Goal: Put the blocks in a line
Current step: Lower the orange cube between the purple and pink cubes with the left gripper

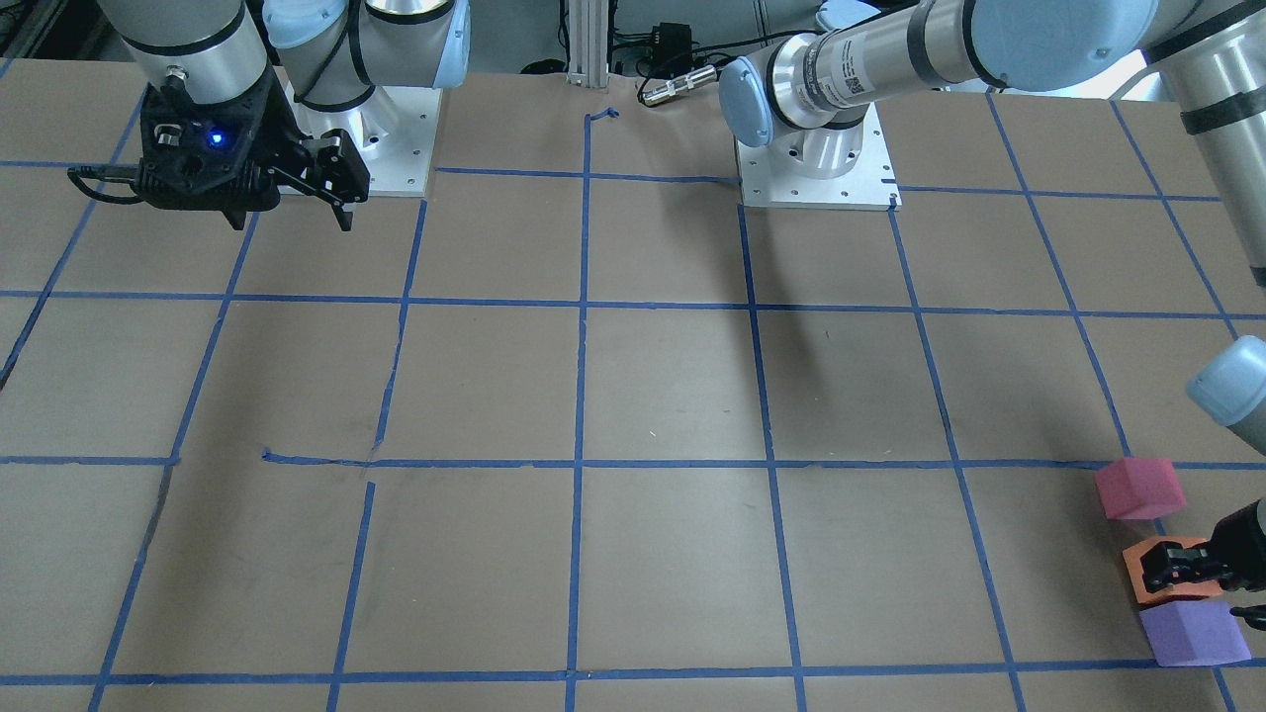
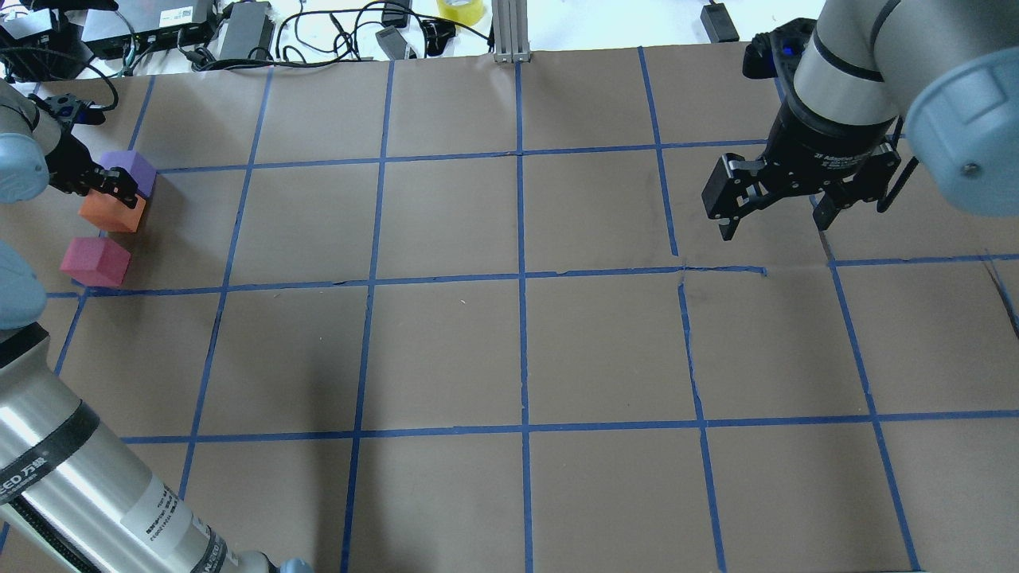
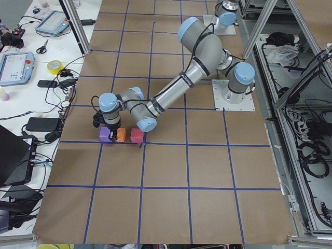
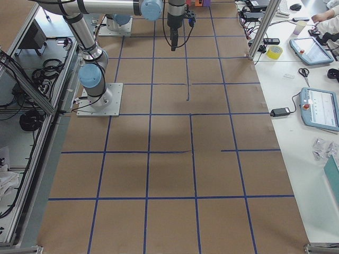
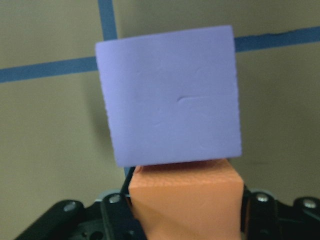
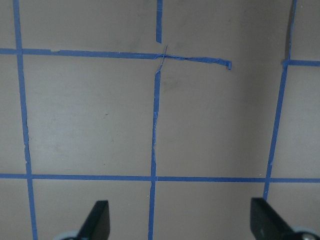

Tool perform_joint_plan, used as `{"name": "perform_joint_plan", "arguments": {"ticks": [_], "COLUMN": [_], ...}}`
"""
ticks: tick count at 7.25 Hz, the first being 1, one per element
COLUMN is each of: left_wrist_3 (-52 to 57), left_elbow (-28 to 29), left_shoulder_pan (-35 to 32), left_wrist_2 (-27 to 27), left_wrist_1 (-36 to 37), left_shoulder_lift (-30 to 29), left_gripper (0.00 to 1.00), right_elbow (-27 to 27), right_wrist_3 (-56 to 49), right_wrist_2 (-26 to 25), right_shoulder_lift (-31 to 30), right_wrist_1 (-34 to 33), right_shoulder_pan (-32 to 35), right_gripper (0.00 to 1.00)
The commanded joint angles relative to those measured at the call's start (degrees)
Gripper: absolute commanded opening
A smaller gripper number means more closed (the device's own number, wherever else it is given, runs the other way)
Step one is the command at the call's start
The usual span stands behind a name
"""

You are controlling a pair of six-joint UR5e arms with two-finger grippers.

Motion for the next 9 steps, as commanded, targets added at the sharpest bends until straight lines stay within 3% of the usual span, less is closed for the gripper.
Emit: {"name": "perform_joint_plan", "arguments": {"ticks": [1,2,5,7,9], "left_wrist_3": [0.0,0.0,0.1,0.4,0.4], "left_elbow": [-0.4,-0.5,0.1,0.2,1.3], "left_shoulder_pan": [0.0,0.0,0.0,0.3,-0.7], "left_wrist_2": [-0.3,-0.1,0.4,-0.1,0.2], "left_wrist_1": [0.0,0.0,0.0,-0.8,-7.5], "left_shoulder_lift": [-0.1,-0.1,0.2,3.8,9.7], "left_gripper": [0.82,1.0,1.0,1.0,1.0], "right_elbow": [0.0,0.0,0.0,0.0,0.0], "right_wrist_3": [0.0,0.0,0.1,0.0,0.1], "right_wrist_2": [0.0,0.0,0.0,0.0,0.0], "right_shoulder_lift": [0.0,0.1,0.1,-0.1,-0.1], "right_wrist_1": [-0.1,-0.2,-0.3,-0.3,-0.2], "right_shoulder_pan": [0.0,0.0,0.0,-0.1,-0.1], "right_gripper": [1.0,1.0,1.0,1.0,1.0]}}
